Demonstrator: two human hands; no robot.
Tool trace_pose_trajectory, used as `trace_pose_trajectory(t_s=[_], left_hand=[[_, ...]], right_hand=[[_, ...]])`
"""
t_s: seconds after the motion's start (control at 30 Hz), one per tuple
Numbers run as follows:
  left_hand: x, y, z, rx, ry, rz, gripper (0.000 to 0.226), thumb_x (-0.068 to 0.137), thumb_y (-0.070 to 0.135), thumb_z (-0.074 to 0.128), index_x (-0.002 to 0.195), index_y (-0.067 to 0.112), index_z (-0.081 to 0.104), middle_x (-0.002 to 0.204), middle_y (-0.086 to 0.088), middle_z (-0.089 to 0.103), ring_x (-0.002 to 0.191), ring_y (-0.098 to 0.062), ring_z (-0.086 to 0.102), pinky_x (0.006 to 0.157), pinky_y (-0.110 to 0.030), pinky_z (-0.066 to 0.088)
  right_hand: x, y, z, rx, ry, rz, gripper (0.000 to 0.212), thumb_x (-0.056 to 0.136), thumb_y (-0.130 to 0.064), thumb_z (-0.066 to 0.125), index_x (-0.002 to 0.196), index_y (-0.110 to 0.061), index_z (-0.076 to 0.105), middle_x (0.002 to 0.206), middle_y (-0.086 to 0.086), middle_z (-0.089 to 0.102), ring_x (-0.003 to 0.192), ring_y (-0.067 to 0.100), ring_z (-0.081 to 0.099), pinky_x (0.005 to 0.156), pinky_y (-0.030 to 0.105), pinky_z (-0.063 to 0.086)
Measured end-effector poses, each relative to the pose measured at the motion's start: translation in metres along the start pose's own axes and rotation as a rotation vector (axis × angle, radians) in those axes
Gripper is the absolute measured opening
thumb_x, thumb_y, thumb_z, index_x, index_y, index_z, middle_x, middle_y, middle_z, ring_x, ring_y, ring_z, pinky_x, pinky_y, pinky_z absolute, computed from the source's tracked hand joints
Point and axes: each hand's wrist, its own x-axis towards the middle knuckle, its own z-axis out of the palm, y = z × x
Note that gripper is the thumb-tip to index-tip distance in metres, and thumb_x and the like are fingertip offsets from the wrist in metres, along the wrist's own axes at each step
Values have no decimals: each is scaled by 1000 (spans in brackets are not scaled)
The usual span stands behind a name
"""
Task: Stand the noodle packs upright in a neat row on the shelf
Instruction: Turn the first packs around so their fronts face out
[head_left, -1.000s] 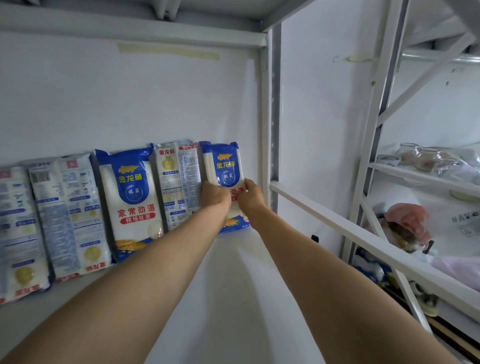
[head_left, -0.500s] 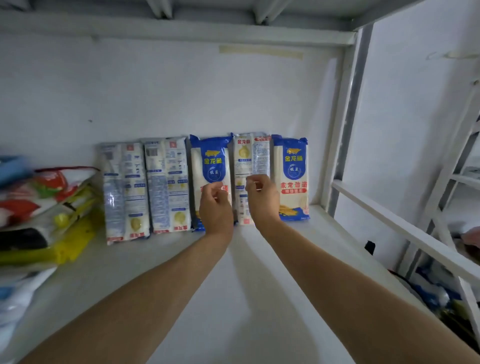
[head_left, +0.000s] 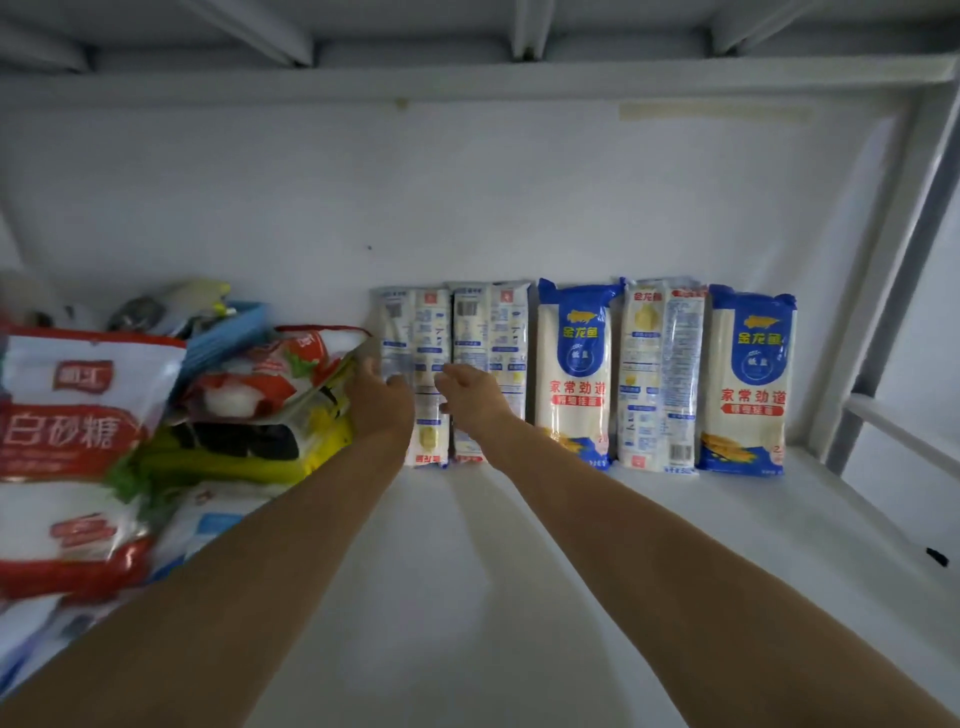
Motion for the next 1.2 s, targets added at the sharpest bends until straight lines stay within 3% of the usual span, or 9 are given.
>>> trace_pose_trajectory(t_s=[0.27,0.43,0.53,0.63,0.73,0.83,0.9,1.07,1.2], left_hand=[[18,7,-13,-118,-247,-179,34,99,10,42,133,7,48,114,-10,59,89,-30,62,67,-37,55],[30,3,-10,-132,-297,-275,34,103,16,38,130,3,51,115,-18,65,83,-32,68,69,-40,56],[35,2,-12,-70,-308,-311,36,102,26,40,127,2,54,105,-14,66,63,-21,64,54,-29,55],[35,4,-17,-47,-347,-344,34,102,25,40,126,6,54,119,-12,67,66,-18,63,54,-25,50],[35,4,-21,-90,-385,-343,28,102,26,39,115,10,58,119,-11,68,82,-21,66,61,-25,52],[32,4,-24,-156,-365,-327,37,101,38,38,117,11,59,110,-9,67,89,-27,69,77,-32,58],[28,4,-26,-182,-341,-299,42,100,43,37,119,12,59,109,-10,66,90,-29,69,84,-38,58],[18,7,-38,-399,-313,-230,36,100,35,35,99,15,64,97,-11,69,84,-27,68,75,-33,55],[14,6,-50,-568,-376,-148,22,102,24,39,91,28,58,91,-2,68,83,-21,63,62,-30,60]], right_hand=[[24,-4,23,-306,255,-54,30,96,-13,42,118,-7,61,114,15,68,102,31,65,73,32,47],[34,-4,29,-474,153,16,31,91,-11,52,121,-5,53,115,16,65,107,34,65,92,42,53],[39,-4,31,-395,107,117,12,94,-11,48,103,-5,54,96,16,69,84,31,71,76,42,60],[44,-11,26,-127,97,324,34,103,-19,36,75,-3,47,56,14,61,47,20,58,44,27,50],[45,-9,20,58,66,320,35,101,-20,36,77,-4,54,60,12,61,32,15,56,36,20,46],[38,-6,20,218,147,304,35,101,-31,37,97,-5,61,68,14,67,45,23,65,46,29,58],[35,-4,20,273,212,259,42,101,-37,37,90,-5,63,74,16,70,57,29,70,64,42,63],[18,-4,19,332,266,133,52,100,-40,32,91,-2,66,75,20,73,57,33,71,59,43,63],[7,-14,13,449,207,-3,36,100,-35,41,82,-12,62,80,16,71,60,28,70,54,34,61]])
